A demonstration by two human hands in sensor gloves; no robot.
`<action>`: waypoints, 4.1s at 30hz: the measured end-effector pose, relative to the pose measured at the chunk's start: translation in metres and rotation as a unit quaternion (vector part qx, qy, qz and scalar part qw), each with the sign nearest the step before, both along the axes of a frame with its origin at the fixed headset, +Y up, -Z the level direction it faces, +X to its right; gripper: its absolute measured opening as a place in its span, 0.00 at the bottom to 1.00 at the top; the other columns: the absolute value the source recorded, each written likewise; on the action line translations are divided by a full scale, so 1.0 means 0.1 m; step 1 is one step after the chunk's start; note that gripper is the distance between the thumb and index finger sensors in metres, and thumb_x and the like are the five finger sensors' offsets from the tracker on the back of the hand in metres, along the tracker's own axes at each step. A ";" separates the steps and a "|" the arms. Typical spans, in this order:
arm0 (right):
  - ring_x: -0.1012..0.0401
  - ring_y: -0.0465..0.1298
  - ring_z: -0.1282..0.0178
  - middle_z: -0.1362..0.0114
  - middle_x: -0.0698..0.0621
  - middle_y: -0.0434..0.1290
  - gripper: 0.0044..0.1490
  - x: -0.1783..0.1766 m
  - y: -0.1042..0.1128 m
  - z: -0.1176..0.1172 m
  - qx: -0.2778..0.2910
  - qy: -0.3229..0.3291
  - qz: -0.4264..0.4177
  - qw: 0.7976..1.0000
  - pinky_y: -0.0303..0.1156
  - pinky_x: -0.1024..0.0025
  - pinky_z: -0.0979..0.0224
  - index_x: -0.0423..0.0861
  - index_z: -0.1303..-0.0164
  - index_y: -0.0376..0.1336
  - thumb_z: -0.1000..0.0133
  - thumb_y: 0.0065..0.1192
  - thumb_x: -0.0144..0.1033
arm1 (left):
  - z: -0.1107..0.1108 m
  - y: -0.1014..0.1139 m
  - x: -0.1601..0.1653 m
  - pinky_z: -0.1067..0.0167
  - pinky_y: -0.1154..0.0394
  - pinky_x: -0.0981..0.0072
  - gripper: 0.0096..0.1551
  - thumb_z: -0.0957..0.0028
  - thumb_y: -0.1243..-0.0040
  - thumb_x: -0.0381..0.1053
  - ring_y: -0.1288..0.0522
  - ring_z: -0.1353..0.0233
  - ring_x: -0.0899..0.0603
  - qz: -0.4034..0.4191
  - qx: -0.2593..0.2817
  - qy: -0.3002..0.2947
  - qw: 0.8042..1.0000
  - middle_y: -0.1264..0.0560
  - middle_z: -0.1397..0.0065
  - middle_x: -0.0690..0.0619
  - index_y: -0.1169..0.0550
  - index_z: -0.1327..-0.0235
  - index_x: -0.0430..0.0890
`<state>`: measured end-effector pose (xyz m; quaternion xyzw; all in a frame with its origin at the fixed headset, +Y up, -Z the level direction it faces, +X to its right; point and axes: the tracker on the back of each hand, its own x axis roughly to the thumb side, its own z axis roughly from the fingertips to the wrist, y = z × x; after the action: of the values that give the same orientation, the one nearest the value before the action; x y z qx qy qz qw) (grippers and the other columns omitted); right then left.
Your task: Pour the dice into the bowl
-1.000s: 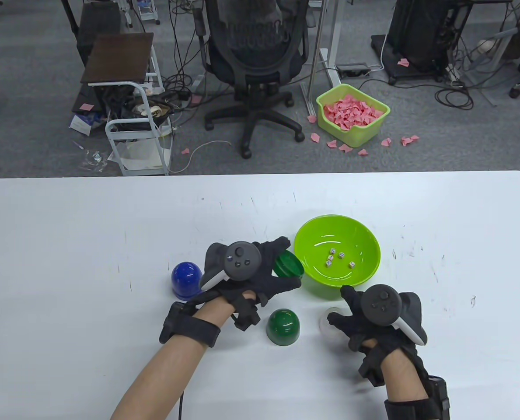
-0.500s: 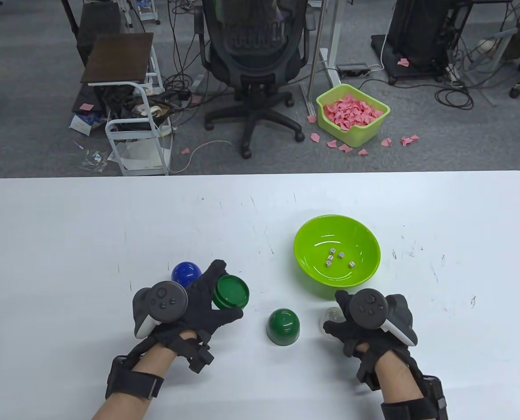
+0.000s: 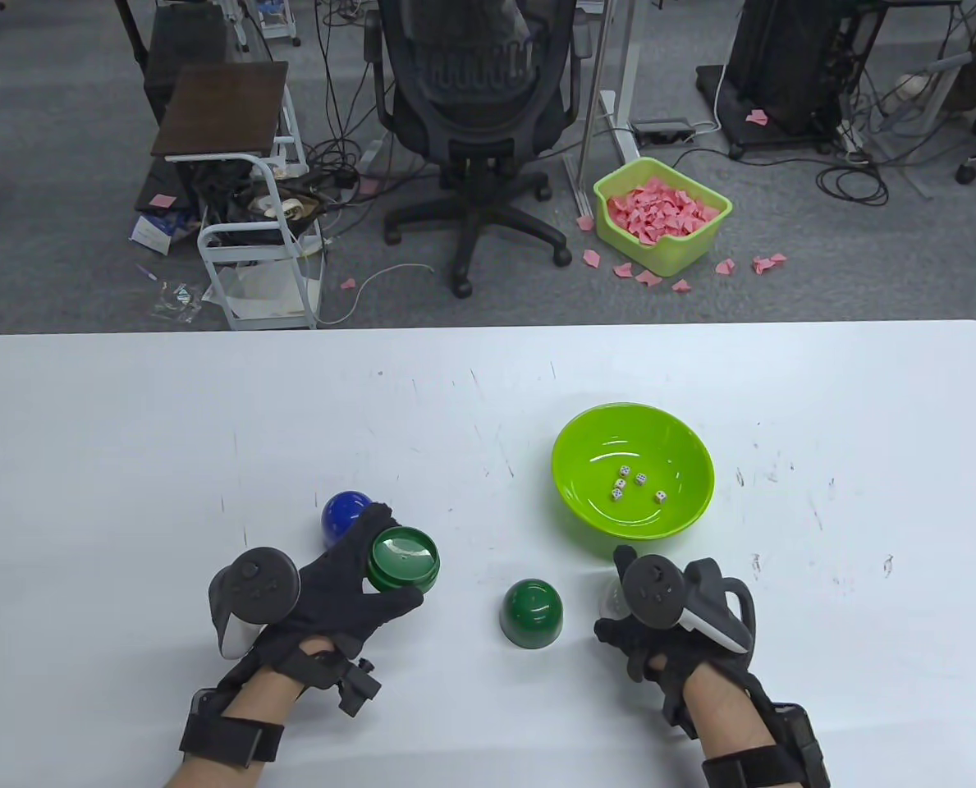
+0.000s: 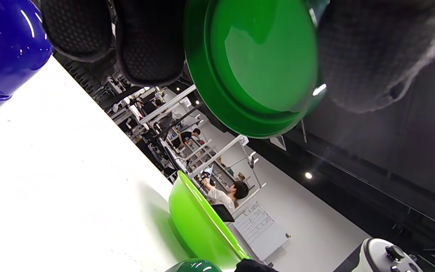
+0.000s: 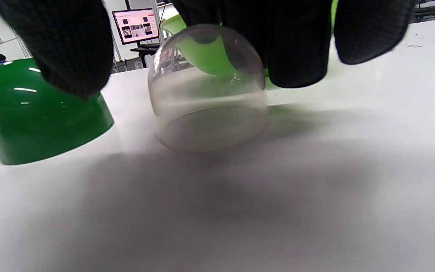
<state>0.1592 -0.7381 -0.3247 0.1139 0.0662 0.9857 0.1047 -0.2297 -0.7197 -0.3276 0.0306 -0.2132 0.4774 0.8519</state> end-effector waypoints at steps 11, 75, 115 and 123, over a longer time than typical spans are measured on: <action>0.32 0.72 0.34 0.22 0.29 0.65 0.54 -0.04 -0.07 0.00 0.003 -0.015 0.043 0.999 0.67 0.30 0.34 0.35 0.21 0.52 0.50 0.72 0.49 | -0.02 -0.06 -0.08 0.32 0.27 0.38 0.63 0.63 0.24 0.70 0.22 0.35 0.38 0.011 -0.007 0.012 1.000 0.33 0.23 0.38 0.42 0.21 0.45; 0.35 0.77 0.41 0.28 0.30 0.72 0.54 -1.57 0.96 0.01 0.134 0.196 -0.163 0.958 0.71 0.32 0.36 0.34 0.23 0.56 0.49 0.68 0.57 | 0.07 -0.03 0.20 0.33 0.26 0.39 0.67 0.64 0.24 0.71 0.21 0.36 0.39 -0.040 0.031 -0.038 0.998 0.31 0.24 0.40 0.44 0.21 0.44; 0.31 0.70 0.31 0.21 0.30 0.64 0.61 -1.00 -0.10 -0.06 0.007 0.128 0.048 0.991 0.64 0.27 0.32 0.35 0.19 0.48 0.51 0.72 0.56 | 0.05 -0.07 0.12 0.33 0.27 0.38 0.66 0.63 0.26 0.71 0.22 0.35 0.38 -0.048 0.016 -0.023 0.998 0.32 0.23 0.40 0.44 0.21 0.44; 0.32 0.71 0.32 0.22 0.29 0.64 0.61 -1.01 -0.11 -0.06 0.007 0.119 0.043 0.992 0.65 0.28 0.32 0.34 0.20 0.48 0.51 0.72 0.55 | 0.05 -0.06 0.08 0.32 0.27 0.38 0.65 0.62 0.26 0.71 0.23 0.34 0.38 -0.050 0.017 -0.019 0.998 0.32 0.23 0.39 0.45 0.21 0.44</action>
<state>0.0584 -0.7489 -0.3309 0.2283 0.0765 0.9692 0.0524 -0.2214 -0.7254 -0.3226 0.0253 -0.2388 0.4310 0.8698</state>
